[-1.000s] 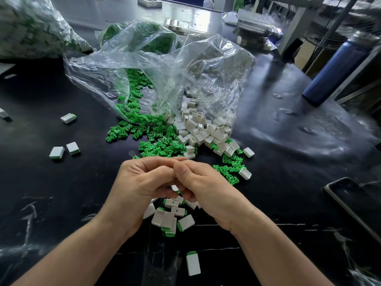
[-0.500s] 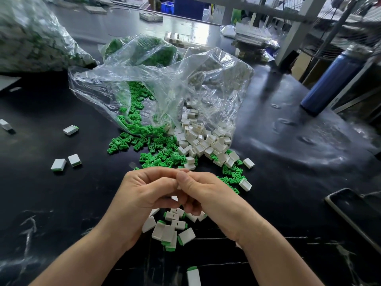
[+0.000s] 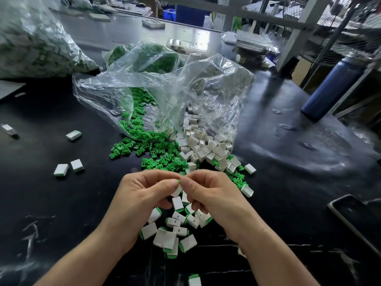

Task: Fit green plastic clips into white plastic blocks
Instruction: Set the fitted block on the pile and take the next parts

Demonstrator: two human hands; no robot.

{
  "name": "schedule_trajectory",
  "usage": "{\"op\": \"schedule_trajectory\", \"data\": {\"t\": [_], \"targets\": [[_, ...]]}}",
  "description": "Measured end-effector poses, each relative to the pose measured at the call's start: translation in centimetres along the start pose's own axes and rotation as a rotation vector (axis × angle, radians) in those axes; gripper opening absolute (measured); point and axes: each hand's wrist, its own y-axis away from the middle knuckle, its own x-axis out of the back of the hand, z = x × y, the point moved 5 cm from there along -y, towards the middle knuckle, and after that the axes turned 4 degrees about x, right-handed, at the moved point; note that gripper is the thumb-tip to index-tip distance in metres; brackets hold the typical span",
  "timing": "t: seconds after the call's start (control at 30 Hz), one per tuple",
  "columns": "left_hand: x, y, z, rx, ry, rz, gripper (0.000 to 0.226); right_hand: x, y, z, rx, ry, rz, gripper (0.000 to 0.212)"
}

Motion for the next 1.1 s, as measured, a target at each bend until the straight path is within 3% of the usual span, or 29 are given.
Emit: {"op": "schedule_trajectory", "data": {"t": [0.27,0.5,0.9,1.1], "targets": [[-0.3,0.1,0.0,0.013,0.034,-0.041,0.016,0.0,-0.1,0.2,-0.038,0.036,0.0,0.033],[-0.2,-0.2,0.0,0.016,0.042,-0.037,0.016,-0.1,-0.2,-0.1,-0.024,0.025,-0.012,0.033],[0.5,-0.2,-0.1,0.003,-0.01,0.037,0.012,0.0,0.1,0.3,-0.037,0.057,-0.041,0.002],[2.0,-1.0,-0.7,0.015,-0.027,0.204,0.016,0.4,-0.1,0.5,-0.03,0.145,-0.037,0.012]]}}
